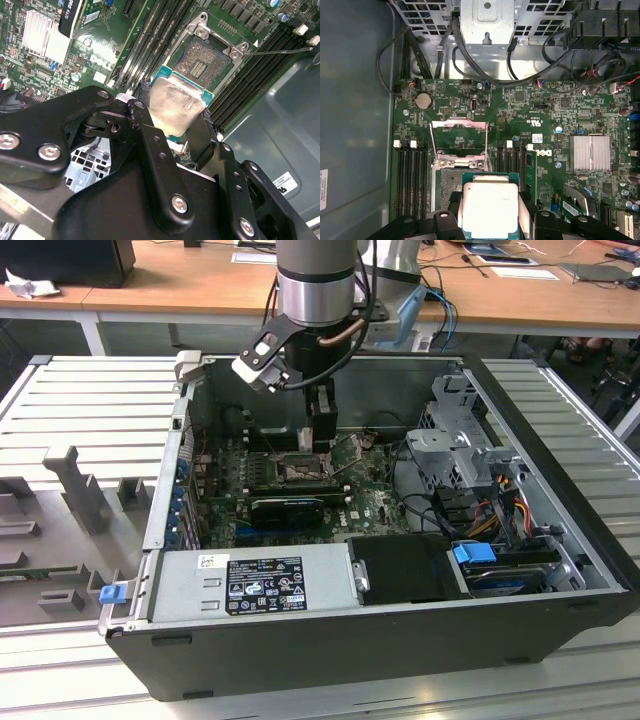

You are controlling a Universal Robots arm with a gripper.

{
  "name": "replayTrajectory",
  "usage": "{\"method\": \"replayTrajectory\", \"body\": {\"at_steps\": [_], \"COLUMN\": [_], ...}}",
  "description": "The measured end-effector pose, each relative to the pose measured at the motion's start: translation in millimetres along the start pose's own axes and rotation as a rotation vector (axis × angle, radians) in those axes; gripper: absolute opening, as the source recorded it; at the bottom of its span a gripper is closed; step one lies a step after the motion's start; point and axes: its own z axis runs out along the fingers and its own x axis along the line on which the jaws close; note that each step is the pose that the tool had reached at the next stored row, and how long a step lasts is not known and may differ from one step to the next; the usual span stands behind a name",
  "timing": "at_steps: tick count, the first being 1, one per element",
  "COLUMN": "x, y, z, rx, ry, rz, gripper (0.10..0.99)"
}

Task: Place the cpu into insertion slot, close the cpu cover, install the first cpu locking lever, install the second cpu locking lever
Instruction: 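Place the cpu into insertion slot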

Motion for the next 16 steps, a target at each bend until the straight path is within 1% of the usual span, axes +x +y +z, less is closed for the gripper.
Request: {"method": "replayTrajectory", "body": {"at_steps": [5,7,10,11,12,14,16], "x": [-0.1,-0.2,-0.4,-0.5,-0.5,-0.6,-0.6], "y": [-0.7,-1.2,-2.1,-2.4,-2.6,-2.8,-3.3], "z": [8.4,14.5,25.8,29.4,31.1,33.1,36.6], "rx": [0.002,0.002,0.002,0.001,-0.001,-0.001,0.000], "ry": [0.0001,0.0001,0.0000,0.0000,0.0000,0.0000,0.0000], "rz": [0.004,0.004,0.004,0.004,0.004,0.004,0.004], "gripper": [0.529,0.529,0.529,0.529,0.529,0.529,0.529]}}
